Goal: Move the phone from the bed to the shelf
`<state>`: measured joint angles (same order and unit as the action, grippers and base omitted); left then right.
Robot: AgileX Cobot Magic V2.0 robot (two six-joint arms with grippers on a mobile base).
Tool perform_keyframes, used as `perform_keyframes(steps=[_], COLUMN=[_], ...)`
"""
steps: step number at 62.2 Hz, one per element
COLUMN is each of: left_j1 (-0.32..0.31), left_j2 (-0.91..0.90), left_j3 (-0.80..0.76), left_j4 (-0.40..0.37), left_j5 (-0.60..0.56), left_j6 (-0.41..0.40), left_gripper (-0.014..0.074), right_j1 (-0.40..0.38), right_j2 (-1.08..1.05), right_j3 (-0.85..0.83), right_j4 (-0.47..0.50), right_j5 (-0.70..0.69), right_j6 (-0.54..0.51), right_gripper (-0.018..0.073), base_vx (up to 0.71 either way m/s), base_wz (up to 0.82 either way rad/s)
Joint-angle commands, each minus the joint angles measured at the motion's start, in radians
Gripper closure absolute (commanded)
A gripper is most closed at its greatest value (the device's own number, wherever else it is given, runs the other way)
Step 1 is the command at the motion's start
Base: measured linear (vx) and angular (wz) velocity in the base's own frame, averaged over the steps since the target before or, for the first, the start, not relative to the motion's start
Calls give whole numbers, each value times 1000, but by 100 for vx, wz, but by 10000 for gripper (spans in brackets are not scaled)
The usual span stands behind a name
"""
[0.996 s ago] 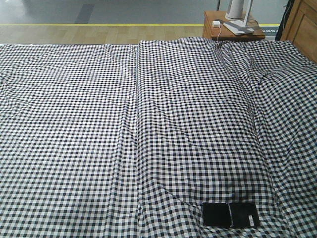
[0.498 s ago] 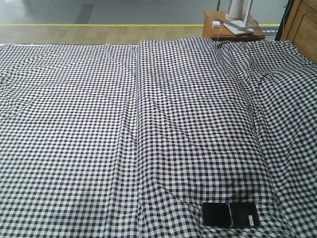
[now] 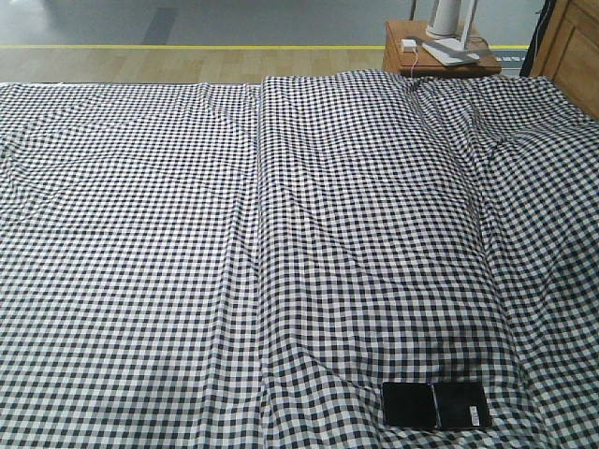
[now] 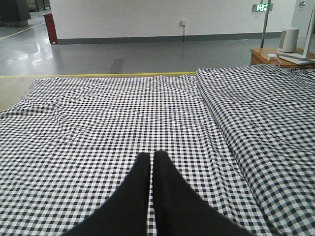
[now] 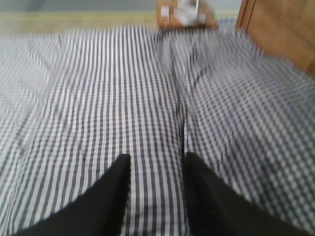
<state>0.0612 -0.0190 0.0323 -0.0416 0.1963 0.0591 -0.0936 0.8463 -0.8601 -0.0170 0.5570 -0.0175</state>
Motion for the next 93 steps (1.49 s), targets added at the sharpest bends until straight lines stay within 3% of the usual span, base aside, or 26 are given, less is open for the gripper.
perform_keyframes(steps=[1,13,27,36,47,61,70,93], left_j1=[0,0,0,0,0,0,0,0], left_j2=[-8,-8,-8,-8,-8,-8,-8,-8], left_j3=[7,7,7,7,7,7,7,7], left_j4=[-9,-9,-9,-9,-9,-9,-9,-9], left_j5=[-70,-70,-70,-70,-70,-70,-70,-70], left_j6=[0,0,0,0,0,0,0,0], left_gripper=[595,595,595,595,595,595,595,595], right_j1=[-6,-6,-6,-8,-96,-270,-329,-335], right_j2=[49,125,175,222,359,570,722,1117], right_j3=[-33,-33,-33,-67,-163,-260,-309,-458], right_j4=[4,4,4,4,35,284,415,450], right_j5=[11,65,72,164,283,333,362,458], right_j6=[5,17,57,88,108,-63,-199,-377], right_gripper=[112,-172,-154,-149,-145,-139,-136,-123], base_vx=[0,0,0,0,0,0,0,0], base_wz=[0,0,0,0,0,0,0,0])
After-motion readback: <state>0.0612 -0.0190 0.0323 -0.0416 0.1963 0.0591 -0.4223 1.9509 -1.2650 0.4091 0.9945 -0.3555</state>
